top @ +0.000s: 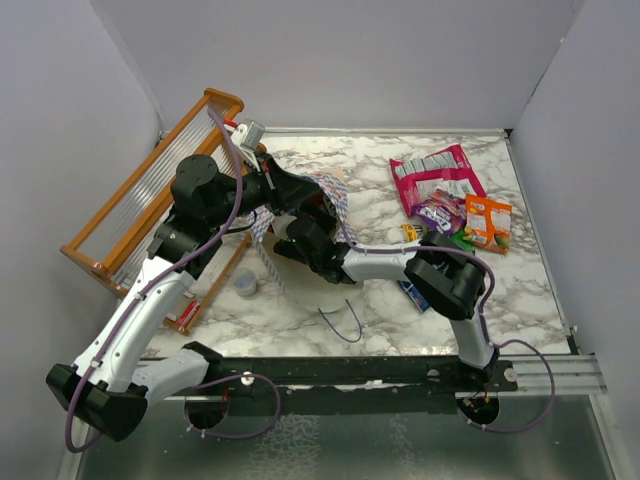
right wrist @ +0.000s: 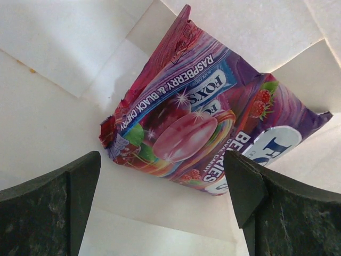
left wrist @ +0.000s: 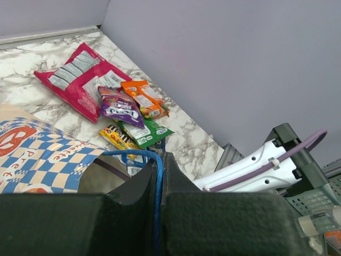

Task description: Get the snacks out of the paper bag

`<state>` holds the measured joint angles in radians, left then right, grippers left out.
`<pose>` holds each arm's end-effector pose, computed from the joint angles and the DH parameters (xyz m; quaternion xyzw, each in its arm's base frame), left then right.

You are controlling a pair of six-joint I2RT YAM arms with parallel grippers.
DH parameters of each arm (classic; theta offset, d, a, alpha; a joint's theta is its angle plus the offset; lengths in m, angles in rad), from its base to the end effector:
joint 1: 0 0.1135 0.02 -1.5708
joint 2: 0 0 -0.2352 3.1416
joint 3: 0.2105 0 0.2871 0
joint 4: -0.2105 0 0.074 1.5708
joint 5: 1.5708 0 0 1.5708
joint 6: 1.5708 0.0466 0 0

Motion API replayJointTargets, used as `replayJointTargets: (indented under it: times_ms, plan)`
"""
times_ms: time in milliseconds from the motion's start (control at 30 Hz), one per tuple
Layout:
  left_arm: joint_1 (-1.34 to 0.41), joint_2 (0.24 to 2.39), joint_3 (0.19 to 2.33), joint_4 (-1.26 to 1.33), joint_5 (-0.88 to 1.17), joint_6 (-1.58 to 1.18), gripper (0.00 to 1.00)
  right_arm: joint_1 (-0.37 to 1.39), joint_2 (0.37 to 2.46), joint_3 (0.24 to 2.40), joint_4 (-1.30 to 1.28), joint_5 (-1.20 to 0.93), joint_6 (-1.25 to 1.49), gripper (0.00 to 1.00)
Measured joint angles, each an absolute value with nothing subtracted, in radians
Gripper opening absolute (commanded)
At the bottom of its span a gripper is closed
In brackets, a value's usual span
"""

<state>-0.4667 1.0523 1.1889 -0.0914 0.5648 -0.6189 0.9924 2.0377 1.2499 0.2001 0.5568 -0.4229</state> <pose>0.2448 -0.1513 0.4206 0.1504 0.6770 -0.5235 0.4950 0.2726 0.3725 0.1039 -0.4524 0.7284 -0.1050 0.5036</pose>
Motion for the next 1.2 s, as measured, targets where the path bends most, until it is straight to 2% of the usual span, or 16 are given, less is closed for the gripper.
replayJointTargets:
  times_ms: [100, 233, 333, 600, 633, 833, 1033, 1100, 1200]
  plan:
    - [-0.467, 1.053, 1.189, -0.091, 0.565, -0.619, 0.00, 0.988, 2.060, 1.261, 0.226, 0.557, -0.420, 0.88]
    - [-0.467, 1.053, 1.189, -0.091, 0.565, -0.619, 0.00, 0.971, 2.071, 1.259, 0.258, 0.560, -0.421, 0.59]
    - [-0.467, 1.053, 1.189, -0.092, 0.565, -0.619, 0.00, 0.951, 2.071, 1.259, 0.286, 0.565, -0.424, 0.47]
    - [-0.467, 1.053, 1.189, -0.100, 0.564, -0.617, 0.00, 0.923, 2.072, 1.259, 0.331, 0.574, -0.446, 0.04]
    - [-0.467, 1.053, 1.189, -0.101, 0.564, -0.616, 0.00, 0.922, 2.072, 1.258, 0.332, 0.573, -0.445, 0.02]
    - [-0.467, 1.053, 1.189, -0.107, 0.561, -0.606, 0.00, 0.921, 2.034, 1.234, 0.278, 0.527, -0.426, 0.01]
    - [-0.467, 1.065, 1.188, -0.107, 0.547, -0.585, 0.00, 0.921, 1.846, 1.168, 0.085, 0.334, -0.347, 0.01]
    - [-0.467, 1.073, 1.188, -0.107, 0.545, -0.580, 0.00, 0.921, 1.764, 1.124, 0.047, 0.264, -0.329, 0.04]
    - [-0.467, 1.085, 1.188, -0.107, 0.545, -0.575, 0.00, 0.921, 1.643, 1.047, -0.002, 0.160, -0.322, 0.15]
